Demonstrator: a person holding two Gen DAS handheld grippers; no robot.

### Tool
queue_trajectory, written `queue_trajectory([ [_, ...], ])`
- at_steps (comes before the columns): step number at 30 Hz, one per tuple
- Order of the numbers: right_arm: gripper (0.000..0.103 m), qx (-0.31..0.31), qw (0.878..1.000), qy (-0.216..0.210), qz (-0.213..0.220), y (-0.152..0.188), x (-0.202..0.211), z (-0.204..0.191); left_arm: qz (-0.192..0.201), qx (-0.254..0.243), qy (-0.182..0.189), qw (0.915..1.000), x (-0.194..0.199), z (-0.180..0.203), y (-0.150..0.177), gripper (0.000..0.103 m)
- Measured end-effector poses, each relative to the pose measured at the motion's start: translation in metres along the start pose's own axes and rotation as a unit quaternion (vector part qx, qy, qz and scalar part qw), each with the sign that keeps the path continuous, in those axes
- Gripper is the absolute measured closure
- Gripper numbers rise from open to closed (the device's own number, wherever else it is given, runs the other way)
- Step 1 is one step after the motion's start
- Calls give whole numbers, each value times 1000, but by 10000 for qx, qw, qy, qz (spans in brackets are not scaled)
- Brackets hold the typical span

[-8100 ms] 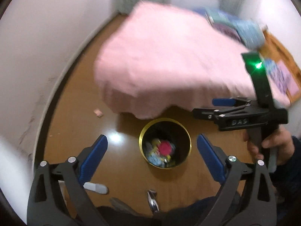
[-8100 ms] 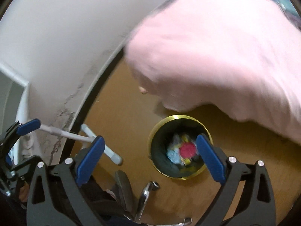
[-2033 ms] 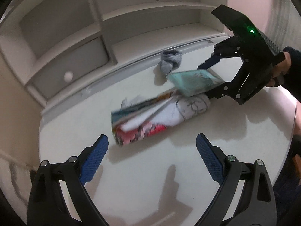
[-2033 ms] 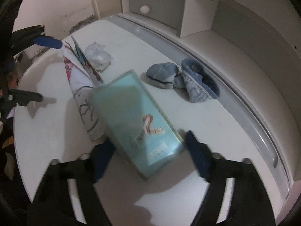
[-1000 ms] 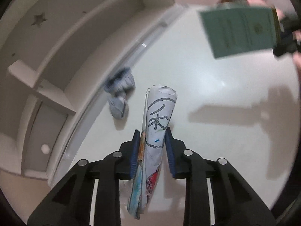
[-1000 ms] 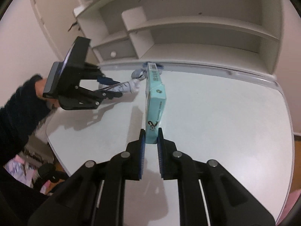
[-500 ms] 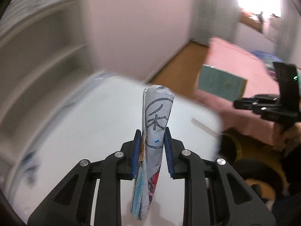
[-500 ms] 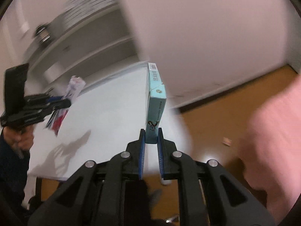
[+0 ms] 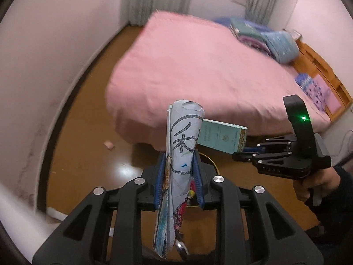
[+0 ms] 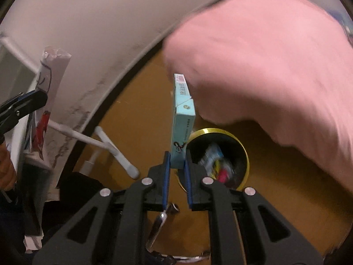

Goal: Collect trash
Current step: 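Carry the rolled paper and green box toward the black bin with both tools, then open both tools over the black bin to drop the paper and box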

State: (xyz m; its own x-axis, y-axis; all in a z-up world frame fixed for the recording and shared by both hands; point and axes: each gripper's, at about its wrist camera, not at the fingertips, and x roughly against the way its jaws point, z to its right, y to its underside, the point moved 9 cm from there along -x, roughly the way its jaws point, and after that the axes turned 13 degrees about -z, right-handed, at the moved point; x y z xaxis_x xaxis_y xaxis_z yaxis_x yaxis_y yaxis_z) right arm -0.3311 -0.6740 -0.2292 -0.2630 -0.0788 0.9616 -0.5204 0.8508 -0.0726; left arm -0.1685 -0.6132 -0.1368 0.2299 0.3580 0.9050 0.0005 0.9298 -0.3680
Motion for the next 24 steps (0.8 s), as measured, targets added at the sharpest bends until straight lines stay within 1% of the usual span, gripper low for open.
queue_trajectory([
  [1,90,-133,9998,52,-119,4,-11,13,-82,-16,16,10000,-14,0,-3,80],
  [4,90,-263,9989,83,-369,11,-33,29,-403,-17,-6,9992,-58,-5,0,80],
  [5,90,-274,9987,90,-423,13,-37,28,-492,9,77,9988,-70,-5,3,80],
  [9,90,-309,9978,99,-572,13,-47,35,-768,60,205,9968,-98,-9,4,79],
  [13,90,-371,9973,107,-629,10,-55,47,-885,83,250,9957,-114,-7,8,79],
  [19,90,-495,9966,0,-664,8,-63,53,-1025,85,262,9943,-131,-2,4,79],
  [20,87,-514,9964,-2,-670,8,-64,53,-1037,79,274,9942,-133,-1,3,79],
  [21,80,-537,9963,18,-668,8,-64,55,-1043,89,284,9941,-134,1,2,79],
  [22,51,-575,9963,19,-637,7,-62,57,-1053,96,300,9939,-134,2,2,79],
  [23,34,-616,9966,14,-544,6,-59,59,-1066,95,318,9937,-136,3,2,79],
  [24,27,-629,9970,14,-452,5,-55,60,-1078,85,342,9935,-137,5,1,79],
])
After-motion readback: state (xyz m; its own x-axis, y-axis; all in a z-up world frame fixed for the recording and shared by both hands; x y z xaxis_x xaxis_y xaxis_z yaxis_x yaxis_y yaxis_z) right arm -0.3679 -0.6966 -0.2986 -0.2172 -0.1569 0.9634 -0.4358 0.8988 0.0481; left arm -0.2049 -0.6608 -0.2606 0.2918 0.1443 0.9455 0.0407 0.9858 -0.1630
